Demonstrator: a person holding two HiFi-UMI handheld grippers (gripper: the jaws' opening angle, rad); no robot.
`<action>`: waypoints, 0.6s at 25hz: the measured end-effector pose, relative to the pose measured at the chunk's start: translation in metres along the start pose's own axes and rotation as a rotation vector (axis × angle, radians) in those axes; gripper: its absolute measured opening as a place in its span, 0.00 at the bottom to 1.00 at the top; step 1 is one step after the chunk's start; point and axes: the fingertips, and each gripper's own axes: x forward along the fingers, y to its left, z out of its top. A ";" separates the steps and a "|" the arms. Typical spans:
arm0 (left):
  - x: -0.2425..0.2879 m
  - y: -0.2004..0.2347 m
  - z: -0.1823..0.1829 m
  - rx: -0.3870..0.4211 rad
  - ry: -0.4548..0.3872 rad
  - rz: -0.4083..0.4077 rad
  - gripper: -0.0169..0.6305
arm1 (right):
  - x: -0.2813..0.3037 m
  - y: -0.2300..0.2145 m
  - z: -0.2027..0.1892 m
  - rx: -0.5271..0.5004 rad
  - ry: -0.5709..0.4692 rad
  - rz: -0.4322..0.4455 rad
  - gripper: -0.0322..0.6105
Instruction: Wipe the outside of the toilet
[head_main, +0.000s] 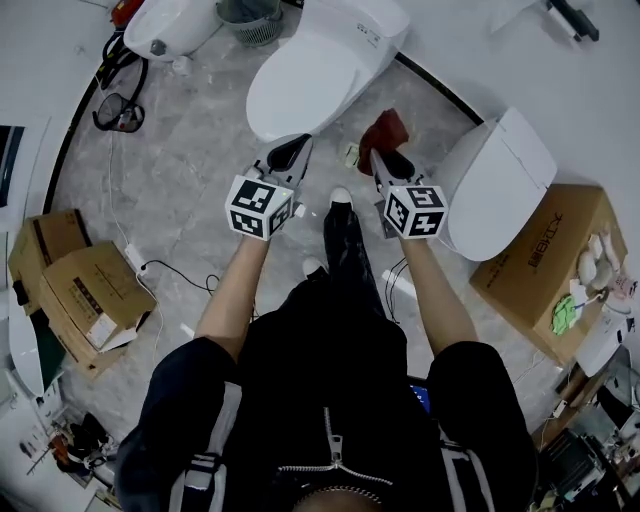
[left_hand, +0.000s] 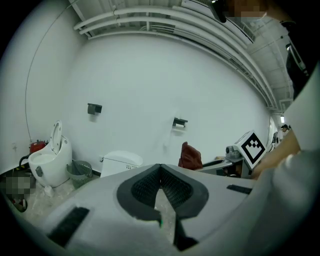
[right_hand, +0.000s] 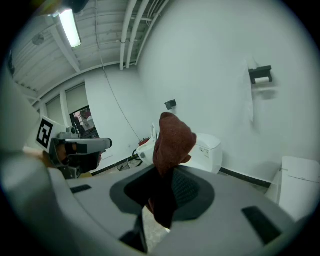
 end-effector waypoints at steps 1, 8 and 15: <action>0.014 0.006 0.001 0.000 0.007 -0.008 0.02 | 0.012 -0.010 0.002 0.005 0.006 -0.006 0.19; 0.106 0.047 -0.024 -0.032 0.079 -0.065 0.02 | 0.090 -0.068 -0.005 0.034 0.080 -0.032 0.19; 0.174 0.072 -0.077 -0.084 0.151 -0.077 0.02 | 0.155 -0.125 -0.055 0.099 0.178 -0.052 0.19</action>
